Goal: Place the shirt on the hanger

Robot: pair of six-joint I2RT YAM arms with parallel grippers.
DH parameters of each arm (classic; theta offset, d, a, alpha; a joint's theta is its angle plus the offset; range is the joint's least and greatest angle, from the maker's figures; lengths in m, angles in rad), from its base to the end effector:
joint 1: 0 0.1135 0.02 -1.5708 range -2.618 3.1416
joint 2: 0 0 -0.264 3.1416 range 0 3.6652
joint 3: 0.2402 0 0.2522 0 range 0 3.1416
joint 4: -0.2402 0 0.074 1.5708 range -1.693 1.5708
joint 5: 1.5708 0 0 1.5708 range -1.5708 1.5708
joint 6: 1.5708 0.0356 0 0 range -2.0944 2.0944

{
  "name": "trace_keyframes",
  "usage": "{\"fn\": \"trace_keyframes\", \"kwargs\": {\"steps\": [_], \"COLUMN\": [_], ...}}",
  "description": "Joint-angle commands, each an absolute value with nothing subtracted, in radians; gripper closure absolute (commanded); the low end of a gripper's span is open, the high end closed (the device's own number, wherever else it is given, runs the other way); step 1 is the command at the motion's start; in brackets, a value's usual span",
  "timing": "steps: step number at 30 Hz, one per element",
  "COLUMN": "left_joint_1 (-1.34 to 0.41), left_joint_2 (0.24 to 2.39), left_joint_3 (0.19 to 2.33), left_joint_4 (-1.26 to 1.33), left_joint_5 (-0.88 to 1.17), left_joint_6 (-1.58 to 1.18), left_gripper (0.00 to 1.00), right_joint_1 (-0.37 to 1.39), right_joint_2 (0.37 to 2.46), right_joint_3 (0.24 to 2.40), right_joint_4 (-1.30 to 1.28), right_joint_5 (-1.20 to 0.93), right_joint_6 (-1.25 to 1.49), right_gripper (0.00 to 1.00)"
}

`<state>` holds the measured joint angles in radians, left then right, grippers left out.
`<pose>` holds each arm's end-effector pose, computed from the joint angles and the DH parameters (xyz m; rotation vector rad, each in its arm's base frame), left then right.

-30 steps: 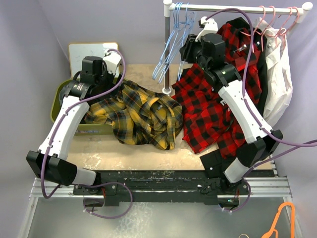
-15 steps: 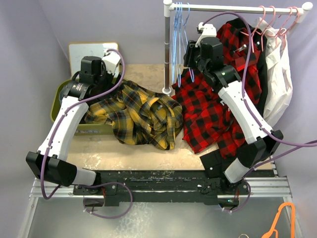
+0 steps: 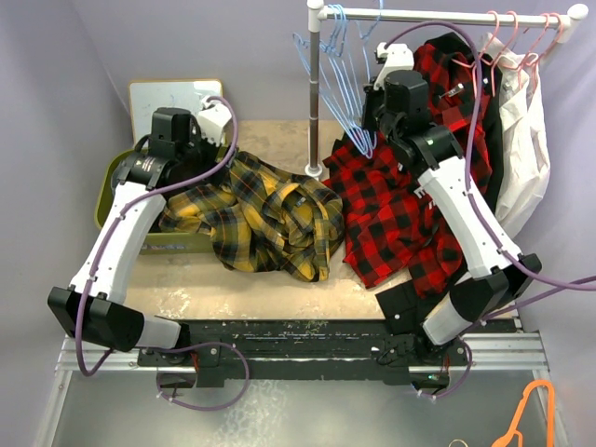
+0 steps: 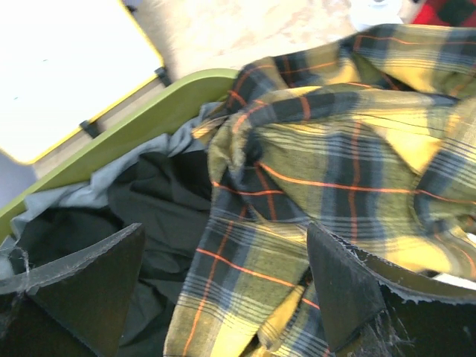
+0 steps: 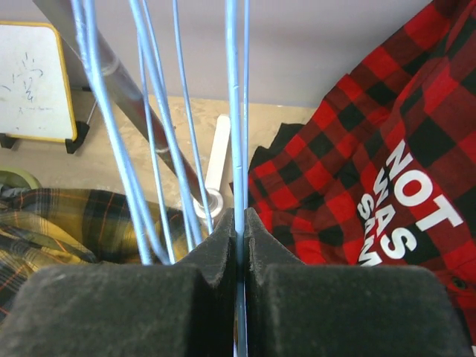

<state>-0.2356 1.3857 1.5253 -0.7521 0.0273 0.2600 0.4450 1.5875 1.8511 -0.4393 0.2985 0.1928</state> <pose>0.2869 -0.0699 0.4035 0.5505 2.1125 -0.0160 0.3219 0.1419 0.4803 -0.0013 1.7431 0.2075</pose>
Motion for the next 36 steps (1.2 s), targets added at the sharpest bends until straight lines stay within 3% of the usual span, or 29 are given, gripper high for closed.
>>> {"fn": "trace_keyframes", "kwargs": {"steps": [1,5,8,10,14,21,31,33,36], "left_joint_1": [-0.230,-0.295,-0.407,-0.440,-0.515,-0.609,-0.610,-0.611,-0.610], "left_joint_2": [1.334,1.365,1.407,1.438,1.450,1.517,1.643,1.662,1.672], "left_joint_3": [1.536,1.589,1.624,1.633,1.606,1.576,1.516,1.522,1.547], "left_joint_4": [-0.796,-0.927,-0.969,-0.963,-0.899,-0.799,-0.649,-0.644,-0.652], "left_joint_5": [0.275,0.441,0.408,0.386,0.355,0.196,-0.030,-0.054,-0.060], "left_joint_6": [0.322,0.380,0.393,0.381,0.349,0.299,0.259,0.251,0.241], "left_gripper": [0.09,0.09,0.19,0.21,0.03,0.02,0.26,0.38,0.73], "right_joint_1": [0.448,0.448,0.448,0.448,0.448,0.448,0.448,0.448,0.446], "right_joint_2": [1.529,1.494,1.426,1.365,1.209,0.891,0.514,0.466,0.408], "right_joint_3": [1.931,1.928,1.869,1.810,1.642,1.372,1.164,1.159,1.148], "right_joint_4": [-0.430,-0.459,-0.469,-0.472,-0.504,-0.659,-0.917,-0.979,-1.061], "right_joint_5": [0.309,0.311,0.324,0.325,0.331,0.251,-0.048,-0.097,-0.210], "right_joint_6": [0.140,0.139,0.151,0.165,0.222,0.368,0.586,0.617,0.653], "right_gripper": [1.00,1.00,1.00,1.00,1.00,1.00,1.00,1.00,1.00]}}
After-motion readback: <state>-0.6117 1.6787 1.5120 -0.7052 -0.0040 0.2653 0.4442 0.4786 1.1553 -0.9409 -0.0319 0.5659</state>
